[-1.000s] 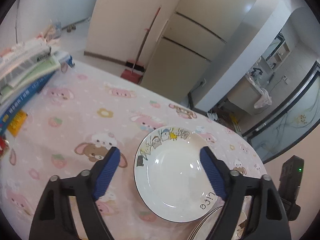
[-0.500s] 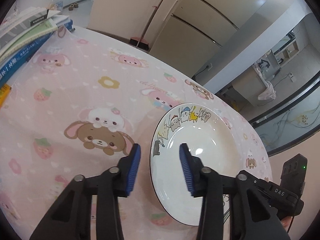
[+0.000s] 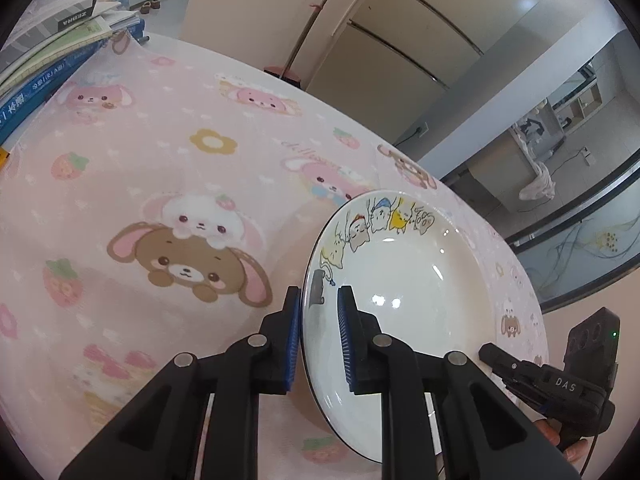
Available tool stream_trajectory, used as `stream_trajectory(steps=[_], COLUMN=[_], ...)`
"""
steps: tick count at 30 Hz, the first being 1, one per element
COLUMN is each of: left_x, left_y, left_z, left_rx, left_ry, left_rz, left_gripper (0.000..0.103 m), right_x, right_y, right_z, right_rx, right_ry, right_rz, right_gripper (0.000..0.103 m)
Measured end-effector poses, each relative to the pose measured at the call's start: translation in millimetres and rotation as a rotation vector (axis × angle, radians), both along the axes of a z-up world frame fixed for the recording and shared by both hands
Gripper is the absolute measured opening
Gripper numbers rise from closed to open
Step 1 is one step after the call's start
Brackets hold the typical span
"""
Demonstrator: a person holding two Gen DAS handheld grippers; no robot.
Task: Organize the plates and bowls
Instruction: 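Close both tools on the rim of the cartoon-rimmed plate, then lift the cartoon-rimmed plate up off the table with both tools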
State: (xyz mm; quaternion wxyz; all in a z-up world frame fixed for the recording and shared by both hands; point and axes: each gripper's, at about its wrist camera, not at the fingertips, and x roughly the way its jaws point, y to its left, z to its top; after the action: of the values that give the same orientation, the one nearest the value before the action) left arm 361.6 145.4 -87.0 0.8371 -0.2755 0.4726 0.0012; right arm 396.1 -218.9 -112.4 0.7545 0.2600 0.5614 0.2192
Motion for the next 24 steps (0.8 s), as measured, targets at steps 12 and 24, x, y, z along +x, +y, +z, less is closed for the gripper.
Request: stream_trajectory(steps=[12, 24], left_x=[4.4, 0.2], left_y=[-7.7, -16.0], left_z=[-9.4, 1.6], left_rx=[0.026, 0.090], left_ry=[0.039, 0.041], left_rz=[-0.028, -0.034], left_gripper=[0.019, 0.015], right_x=[3.9, 6.2], right_y=[12.5, 6.6], right_z=[-7.6, -12.1], right_rx=[-0.034, 0.032], right_ry=[0.016, 0.046], right_rz=[0.017, 0.014], right_gripper=[0.007, 0.008])
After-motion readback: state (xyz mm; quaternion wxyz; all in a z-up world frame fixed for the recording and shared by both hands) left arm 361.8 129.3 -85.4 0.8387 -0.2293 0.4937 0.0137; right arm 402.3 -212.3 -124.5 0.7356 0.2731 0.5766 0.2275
